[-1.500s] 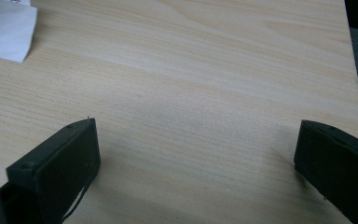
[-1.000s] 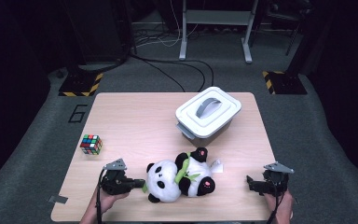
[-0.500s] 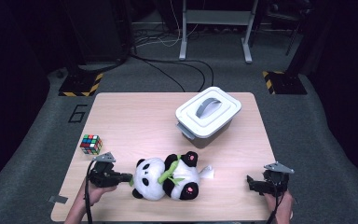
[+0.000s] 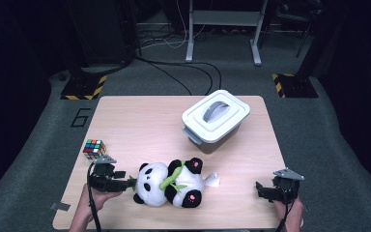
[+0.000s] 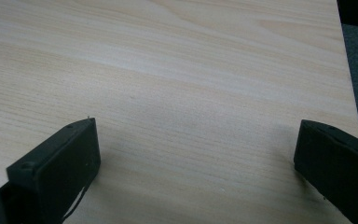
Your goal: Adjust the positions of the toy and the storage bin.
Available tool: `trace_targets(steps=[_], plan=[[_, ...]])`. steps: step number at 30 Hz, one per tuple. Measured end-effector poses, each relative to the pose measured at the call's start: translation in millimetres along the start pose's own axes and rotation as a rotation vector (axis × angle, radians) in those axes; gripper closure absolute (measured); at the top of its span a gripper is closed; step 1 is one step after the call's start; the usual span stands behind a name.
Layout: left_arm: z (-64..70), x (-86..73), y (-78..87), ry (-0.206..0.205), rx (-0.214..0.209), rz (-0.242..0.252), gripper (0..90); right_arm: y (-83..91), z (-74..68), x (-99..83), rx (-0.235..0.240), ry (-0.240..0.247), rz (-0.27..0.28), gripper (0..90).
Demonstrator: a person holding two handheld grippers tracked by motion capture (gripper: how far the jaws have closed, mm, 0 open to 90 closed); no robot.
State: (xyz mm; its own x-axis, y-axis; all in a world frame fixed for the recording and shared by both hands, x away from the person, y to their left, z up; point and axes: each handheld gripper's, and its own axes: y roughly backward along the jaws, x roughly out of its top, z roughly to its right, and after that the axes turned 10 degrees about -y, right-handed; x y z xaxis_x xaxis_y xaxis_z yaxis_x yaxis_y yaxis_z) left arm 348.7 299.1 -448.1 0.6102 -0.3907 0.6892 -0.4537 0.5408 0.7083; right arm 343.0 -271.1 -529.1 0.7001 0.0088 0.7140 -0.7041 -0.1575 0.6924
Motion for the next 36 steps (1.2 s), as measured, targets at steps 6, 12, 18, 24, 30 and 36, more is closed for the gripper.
trace_targets(steps=[6, 12, 18, 24, 30, 36], plan=[[19.7, 15.2, 16.5, 0.005, 0.048, 0.066, 18.7, -0.5, 1.1, 0.5, 0.008, -0.005, -0.005, 0.0], [54.0, 40.3, 15.9, -0.072, 0.016, 0.131, 16.0, -0.7, 1.2, 0.6, 0.01, -0.011, -0.006, 0.0], [80.1, 53.0, -6.4, -0.131, -0.013, 0.108, 15.2, -0.7, 1.4, 0.7, 0.011, -0.013, -0.007, 0.0], [109.2, 58.7, -24.3, -0.198, -0.024, 0.094, 18.4, -0.8, 1.6, 0.7, 0.012, -0.013, -0.008, 0.0], [124.5, 63.3, -42.8, -0.261, 0.007, 0.042, 38.9, -0.7, 1.5, 0.6, 0.011, -0.013, -0.008, 0.0], [125.1, 51.7, -55.7, -0.289, 0.009, 0.029, 59.3, -0.8, 1.6, 0.6, 0.012, -0.012, -0.007, 0.0]])
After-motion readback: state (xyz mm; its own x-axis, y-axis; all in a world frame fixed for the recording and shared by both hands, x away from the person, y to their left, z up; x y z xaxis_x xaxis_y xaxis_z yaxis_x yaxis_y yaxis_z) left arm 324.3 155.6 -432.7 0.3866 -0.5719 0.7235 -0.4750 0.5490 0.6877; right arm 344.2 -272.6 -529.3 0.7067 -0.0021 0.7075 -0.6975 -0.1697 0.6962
